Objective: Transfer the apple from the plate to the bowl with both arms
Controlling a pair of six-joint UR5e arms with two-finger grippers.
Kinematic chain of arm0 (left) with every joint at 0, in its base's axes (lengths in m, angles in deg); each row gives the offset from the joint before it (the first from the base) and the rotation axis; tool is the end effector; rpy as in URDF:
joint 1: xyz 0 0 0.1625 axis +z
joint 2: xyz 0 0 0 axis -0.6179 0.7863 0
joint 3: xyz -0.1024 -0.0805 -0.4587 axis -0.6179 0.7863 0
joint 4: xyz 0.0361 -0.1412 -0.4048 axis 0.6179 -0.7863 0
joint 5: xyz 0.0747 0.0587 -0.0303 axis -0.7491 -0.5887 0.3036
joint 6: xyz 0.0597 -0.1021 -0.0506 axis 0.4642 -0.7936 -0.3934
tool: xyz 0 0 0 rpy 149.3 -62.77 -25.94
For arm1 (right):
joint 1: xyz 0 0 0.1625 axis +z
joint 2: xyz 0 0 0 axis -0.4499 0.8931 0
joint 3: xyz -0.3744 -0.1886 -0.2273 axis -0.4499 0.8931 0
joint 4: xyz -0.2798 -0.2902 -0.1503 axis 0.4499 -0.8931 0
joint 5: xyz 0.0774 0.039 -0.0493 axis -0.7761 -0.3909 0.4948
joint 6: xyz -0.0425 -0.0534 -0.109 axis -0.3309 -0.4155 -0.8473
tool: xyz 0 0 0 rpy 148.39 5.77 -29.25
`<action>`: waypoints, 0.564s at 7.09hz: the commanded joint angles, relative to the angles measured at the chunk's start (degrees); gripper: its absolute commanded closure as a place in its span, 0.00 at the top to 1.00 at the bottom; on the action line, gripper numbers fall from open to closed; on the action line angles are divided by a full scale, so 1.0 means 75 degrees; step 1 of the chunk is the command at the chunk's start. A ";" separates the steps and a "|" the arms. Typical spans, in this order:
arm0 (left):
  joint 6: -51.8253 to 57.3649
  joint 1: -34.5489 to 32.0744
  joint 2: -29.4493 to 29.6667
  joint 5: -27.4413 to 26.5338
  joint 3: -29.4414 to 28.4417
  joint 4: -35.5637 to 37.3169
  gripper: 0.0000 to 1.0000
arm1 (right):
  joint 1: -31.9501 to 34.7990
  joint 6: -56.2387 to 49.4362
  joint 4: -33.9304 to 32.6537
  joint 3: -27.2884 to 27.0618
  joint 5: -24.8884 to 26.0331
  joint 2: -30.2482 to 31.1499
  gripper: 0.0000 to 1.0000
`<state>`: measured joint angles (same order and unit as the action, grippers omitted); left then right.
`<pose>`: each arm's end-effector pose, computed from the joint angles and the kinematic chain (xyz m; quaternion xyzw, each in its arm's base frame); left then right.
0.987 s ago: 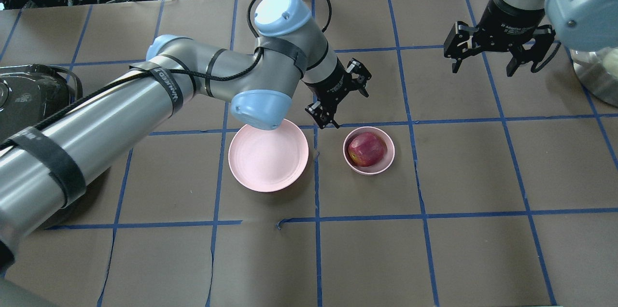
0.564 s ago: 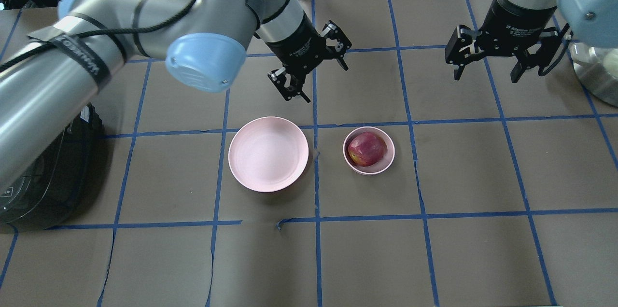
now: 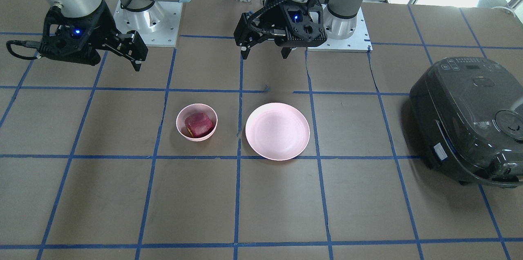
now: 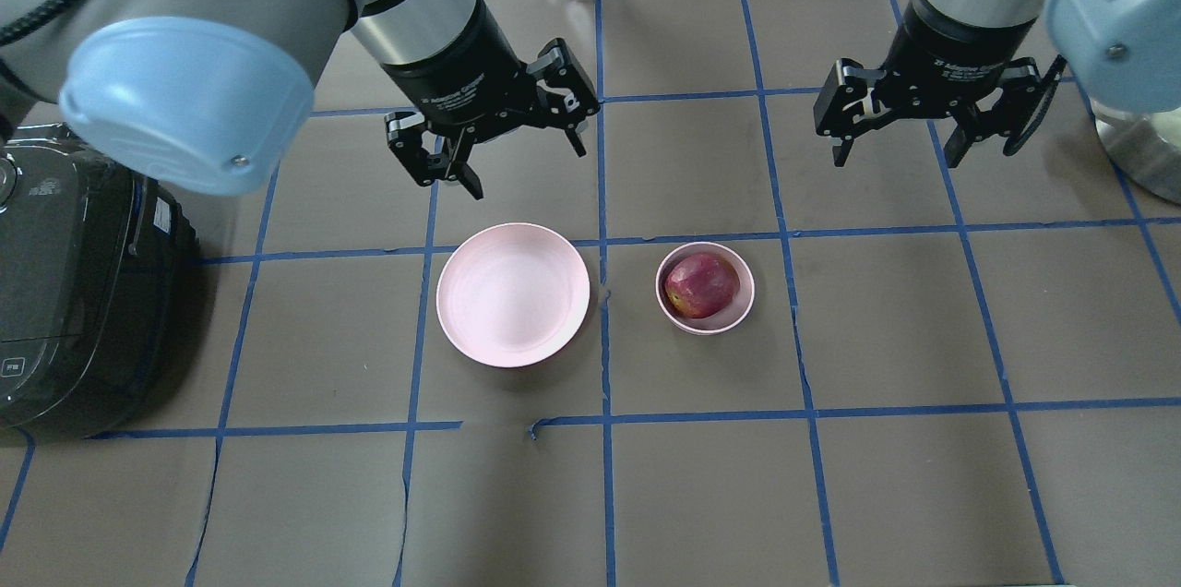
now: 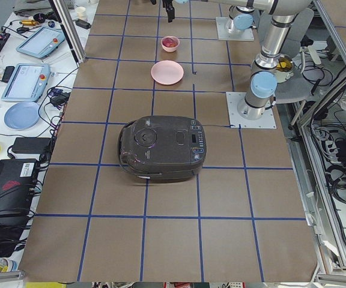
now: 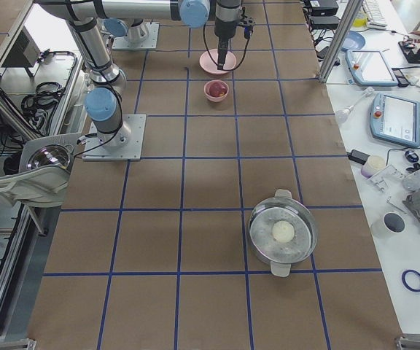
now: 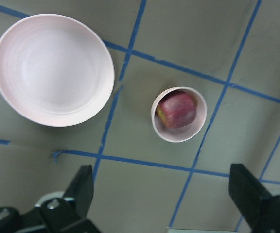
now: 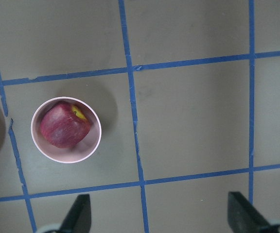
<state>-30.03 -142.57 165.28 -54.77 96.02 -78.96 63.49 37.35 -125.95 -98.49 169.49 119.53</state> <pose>-0.2827 -0.4670 0.5196 0.0942 -0.9909 -0.0153 0.0949 0.1300 -0.4918 0.5014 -0.0420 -0.9985 -0.0282 0.0217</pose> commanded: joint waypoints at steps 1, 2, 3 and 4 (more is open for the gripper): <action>0.2141 0.0732 -0.0314 -0.0960 0.0149 -0.0173 1.00 | 0.0111 -0.0049 0.0054 0.0081 -0.0017 0.0243 1.00; 0.3000 0.1457 -0.0338 -0.0988 0.0149 -0.0161 1.00 | 0.0099 -0.0259 0.0043 0.0128 -0.0389 0.0268 1.00; 0.3426 0.1742 -0.0396 -0.1023 0.0149 -0.0149 1.00 | 0.0099 -0.0284 0.0066 0.0128 -0.0462 0.0257 1.00; 0.3442 0.1734 -0.0443 -0.1116 0.0172 -0.0137 1.00 | 0.0099 -0.0296 0.0194 0.0151 -0.0509 0.0291 1.00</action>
<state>-6.35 -130.90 162.42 -62.34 97.16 -80.08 64.24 35.45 -125.27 -97.54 166.43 121.47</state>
